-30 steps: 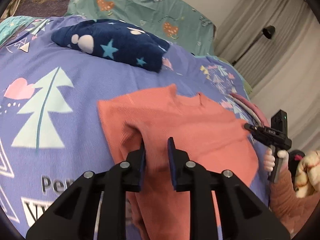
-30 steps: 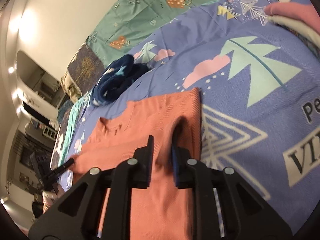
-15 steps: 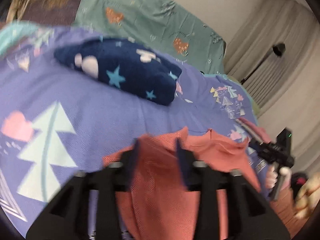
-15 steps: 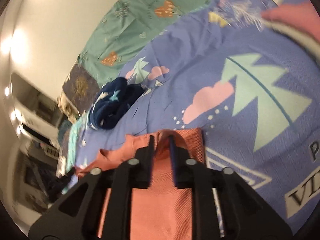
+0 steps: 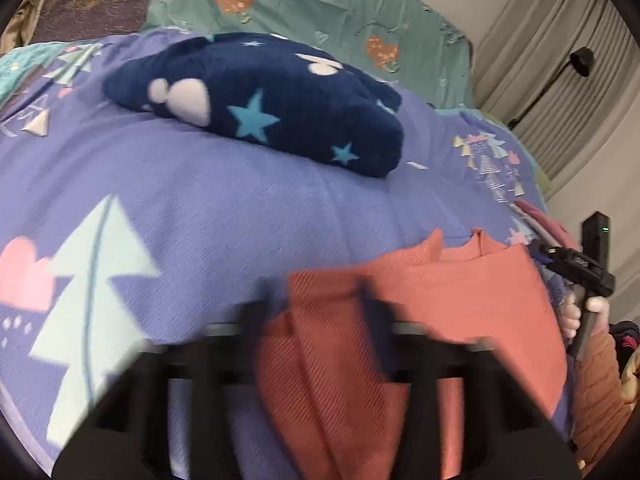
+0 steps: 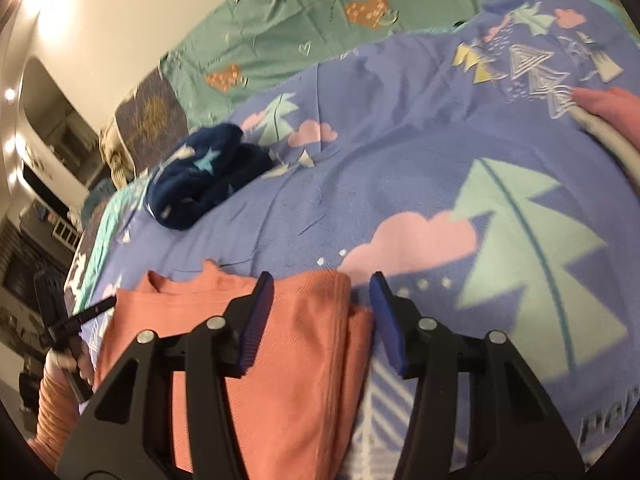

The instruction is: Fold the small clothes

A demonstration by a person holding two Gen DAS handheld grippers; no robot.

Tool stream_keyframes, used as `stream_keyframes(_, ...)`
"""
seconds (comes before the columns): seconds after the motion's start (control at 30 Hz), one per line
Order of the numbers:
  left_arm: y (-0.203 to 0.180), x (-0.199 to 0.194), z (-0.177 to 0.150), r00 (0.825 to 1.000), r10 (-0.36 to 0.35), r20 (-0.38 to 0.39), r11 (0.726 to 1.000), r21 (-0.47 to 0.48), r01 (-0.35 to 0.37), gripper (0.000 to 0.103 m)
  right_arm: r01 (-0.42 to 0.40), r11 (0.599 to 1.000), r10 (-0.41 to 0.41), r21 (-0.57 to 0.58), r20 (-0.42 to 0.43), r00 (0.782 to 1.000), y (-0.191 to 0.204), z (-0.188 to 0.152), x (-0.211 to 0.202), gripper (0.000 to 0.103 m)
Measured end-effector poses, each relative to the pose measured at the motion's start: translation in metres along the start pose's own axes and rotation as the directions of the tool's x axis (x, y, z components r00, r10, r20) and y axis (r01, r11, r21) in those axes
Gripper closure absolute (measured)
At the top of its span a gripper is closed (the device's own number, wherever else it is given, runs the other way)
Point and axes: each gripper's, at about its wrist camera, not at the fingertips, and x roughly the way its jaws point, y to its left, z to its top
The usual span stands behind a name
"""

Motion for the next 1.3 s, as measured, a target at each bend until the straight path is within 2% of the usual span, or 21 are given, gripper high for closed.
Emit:
stream_keyframes(0.03, -0.001, -0.002, 0.002, 1.000, -0.012, 0.014, 1.000, -0.005, 0.012, 0.099, -0.002, 1.000, 0.002, -0.002, -0.009, 1.000, 0.000, 0.000, 0.003, 0.068)
stream_keyframes(0.07, -0.004, -0.007, 0.002, 0.999, -0.018, 0.038, 1.000, 0.000, 0.018, 0.099, -0.009, 1.000, 0.009, -0.007, -0.017, 1.000, 0.002, 0.001, 0.005, 0.100)
stream_keyframes(0.1, -0.007, -0.015, 0.001, 0.997, -0.024, 0.070, 1.000, 0.013, 0.023, 0.099, -0.017, 1.000, 0.017, 0.001, -0.005, 1.000, 0.003, 0.001, 0.002, 0.098)
stream_keyframes(0.17, -0.014, -0.037, 0.001, 0.990, -0.029, 0.137, 0.999, 0.042, 0.023, 0.099, -0.071, 0.997, 0.070, 0.007, 0.073, 0.995, 0.008, 0.001, -0.018, 0.098)
stream_keyframes(0.23, -0.016, -0.052, 0.003, 0.985, -0.039, 0.169, 0.998, 0.055, 0.030, 0.099, -0.100, 0.995, 0.100, -0.007, 0.136, 0.986, 0.016, 0.006, -0.036, 0.098)
stream_keyframes(0.3, -0.018, -0.055, 0.008, 0.982, 0.013, 0.188, 0.997, 0.078, -0.028, 0.099, -0.086, 0.996, 0.090, -0.030, 0.166, 0.982, 0.022, 0.013, -0.040, 0.098)
stream_keyframes(0.37, -0.013, -0.042, 0.011, 0.985, 0.053, 0.166, 0.995, 0.074, -0.066, 0.098, -0.071, 0.997, 0.074, -0.026, 0.150, 0.986, 0.022, 0.020, -0.027, 0.098)
stream_keyframes(0.4, -0.009, -0.033, 0.011, 0.987, 0.068, 0.144, 0.995, 0.065, -0.078, 0.097, -0.050, 0.999, 0.050, -0.006, 0.105, 0.993, 0.017, 0.021, -0.011, 0.096)
stream_keyframes(0.47, -0.001, -0.015, 0.008, 0.991, 0.101, 0.090, 0.994, 0.041, -0.105, 0.088, 0.032, 0.999, -0.033, 0.032, 0.026, 0.999, 0.007, 0.015, 0.011, 0.086)
stream_keyframes(0.5, 0.002, -0.013, 0.005, 0.991, 0.108, 0.074, 0.993, 0.029, -0.110, 0.084, 0.059, 0.997, -0.059, 0.048, 0.001, 0.998, 0.002, 0.007, 0.015, 0.086)
stream_keyframes(0.6, -0.006, -0.028, -0.007, 0.988, 0.124, 0.092, 0.991, 0.046, -0.128, 0.071, 0.038, 0.998, -0.039, 0.057, 0.019, 0.999, -0.007, -0.011, -0.003, 0.086)
stream_keyframes(0.7, -0.042, -0.048, -0.019, 0.985, 0.133, 0.112, 0.980, 0.136, -0.148, 0.065, 0.037, 0.998, -0.039, 0.046, 0.044, 0.998, -0.018, -0.030, -0.036, 0.082)
stream_keyframes(0.77, -0.084, -0.054, -0.030, 0.992, 0.078, 0.096, 0.975, 0.201, -0.096, 0.063, 0.043, 0.998, -0.045, 0.042, 0.034, 0.998, -0.028, -0.044, -0.054, 0.081)
stream_keyframes(0.83, -0.119, -0.050, -0.042, 0.998, 0.035, 0.057, 0.968, 0.247, -0.048, 0.060, 0.040, 0.998, -0.040, 0.041, 0.015, 0.999, -0.036, -0.056, -0.061, 0.081)
stream_keyframes(0.9, -0.170, -0.038, -0.064, 0.999, -0.038, -0.006, 0.961, 0.276, 0.038, 0.058, 0.017, 0.999, -0.017, 0.049, 0.009, 1.000, -0.042, -0.069, -0.066, 0.081)
stream_keyframes(1.0, -0.234, -0.013, -0.098, 0.989, -0.088, -0.123, 0.942, 0.313, 0.123, 0.056, -0.024, 0.997, 0.023, 0.079, 0.023, 0.999, -0.049, -0.079, -0.072, 0.082)
stream_keyframes(1.17, -0.314, 0.021, -0.142, 0.979, -0.016, -0.204, 0.905, 0.412, 0.100, 0.051, -0.056, 0.996, 0.054, 0.069, 0.028, 0.998, -0.056, -0.096, -0.083, 0.083)
stream_keyframes(1.23, -0.342, 0.034, -0.156, 0.972, 0.010, -0.235, 0.889, 0.446, 0.099, 0.045, -0.061, 0.997, 0.059, 0.040, 0.044, 0.997, -0.058, -0.105, -0.083, 0.083)
stream_keyframes(1.3, -0.358, 0.044, -0.165, 0.973, 0.051, -0.225, 0.873, 0.483, 0.066, 0.044, -0.075, 0.997, 0.073, 0.031, 0.067, 0.995, -0.061, -0.112, -0.083, 0.083)
